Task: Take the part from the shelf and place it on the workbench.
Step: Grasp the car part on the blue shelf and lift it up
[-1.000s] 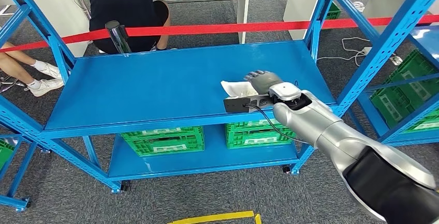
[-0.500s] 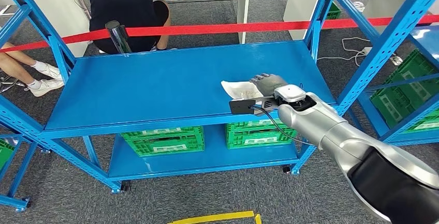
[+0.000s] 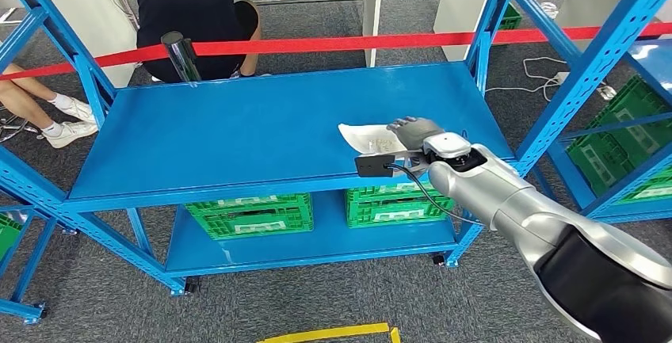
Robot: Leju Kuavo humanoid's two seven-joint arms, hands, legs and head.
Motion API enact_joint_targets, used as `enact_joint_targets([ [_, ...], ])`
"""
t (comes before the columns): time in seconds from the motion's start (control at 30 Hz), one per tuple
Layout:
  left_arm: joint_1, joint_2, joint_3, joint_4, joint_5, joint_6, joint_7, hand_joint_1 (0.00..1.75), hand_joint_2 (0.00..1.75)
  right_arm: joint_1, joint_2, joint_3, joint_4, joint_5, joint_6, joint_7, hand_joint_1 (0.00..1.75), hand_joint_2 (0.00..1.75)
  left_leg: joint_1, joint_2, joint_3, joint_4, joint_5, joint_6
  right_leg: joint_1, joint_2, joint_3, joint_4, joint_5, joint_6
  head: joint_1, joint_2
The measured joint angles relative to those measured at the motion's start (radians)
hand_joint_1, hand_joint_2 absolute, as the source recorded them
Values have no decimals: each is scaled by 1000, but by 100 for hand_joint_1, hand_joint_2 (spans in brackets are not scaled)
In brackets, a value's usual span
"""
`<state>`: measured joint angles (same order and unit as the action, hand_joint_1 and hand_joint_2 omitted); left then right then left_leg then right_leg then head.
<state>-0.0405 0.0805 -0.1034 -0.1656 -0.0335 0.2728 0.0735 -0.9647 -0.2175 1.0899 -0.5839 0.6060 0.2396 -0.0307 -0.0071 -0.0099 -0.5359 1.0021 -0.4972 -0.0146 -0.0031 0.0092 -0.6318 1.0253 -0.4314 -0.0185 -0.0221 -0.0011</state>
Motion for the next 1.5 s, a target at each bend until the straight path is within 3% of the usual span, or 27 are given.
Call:
enact_joint_targets([
  [0.3, 0, 0, 1, 0, -1, 0, 0, 0, 0, 22, -1, 11, 28, -25, 0, 3, 0, 175, 0, 0, 0, 0, 0, 0, 0, 0, 0, 0, 0, 0, 0, 0],
  [0.37, 0, 0, 1, 0, -4, 0, -2, 0, 0, 39, -4, 13, 38, -34, -12, 5, 10, 175, 0, 0, 0, 0, 0, 1, 0, 0, 0, -1, -1, 1, 0, 0],
  [0.4, 0, 0, 1, 0, -7, 0, -3, 0, 0, 52, -8, 13, 43, -38, -21, 6, 33, 175, 0, 0, 1, 0, -1, 1, 0, -1, 1, -1, -1, 1, 0, 0],
  [0.5, 0, 0, 1, 0, -15, 0, -3, 0, 0, 94, -23, 14, 60, -49, -50, 11, 149, 175, 0, -1, 1, 0, -1, 1, 0, -1, 2, -1, -2, 3, 0, 0],
  [0.53, -1, 0, 1, 0, -18, 0, -2, 0, 0, 103, -26, 14, 64, -52, -59, 14, 169, 175, 0, -1, 2, 0, -1, 2, 0, -1, 2, -1, -2, 3, 0, 0],
  [0.83, -4, 0, 1, 0, -21, 0, 1, 0, 0, 110, -33, 14, 78, -58, -74, 21, 175, 175, 0, 0, 7, 0, -3, 4, -1, 0, 7, -2, -4, 5, 0, 0],
  [1.03, -6, 0, 1, -1, -31, 0, 1, 0, 0, 123, -51, -5, 100, -59, -104, 37, 175, 175, 0, 0, 27, 0, -12, 9, 0, 0, 33, -4, -12, 12, 0, 0],
  [1.5, -6, -2, 1, -2, -38, 0, 7, 0, 0, 144, -67, -30, 100, -56, -105, 47, 175, 175, 0, -2, 39, 0, -17, 17, 3, -1, 51, -12, -16, 18, 0, 0],
])
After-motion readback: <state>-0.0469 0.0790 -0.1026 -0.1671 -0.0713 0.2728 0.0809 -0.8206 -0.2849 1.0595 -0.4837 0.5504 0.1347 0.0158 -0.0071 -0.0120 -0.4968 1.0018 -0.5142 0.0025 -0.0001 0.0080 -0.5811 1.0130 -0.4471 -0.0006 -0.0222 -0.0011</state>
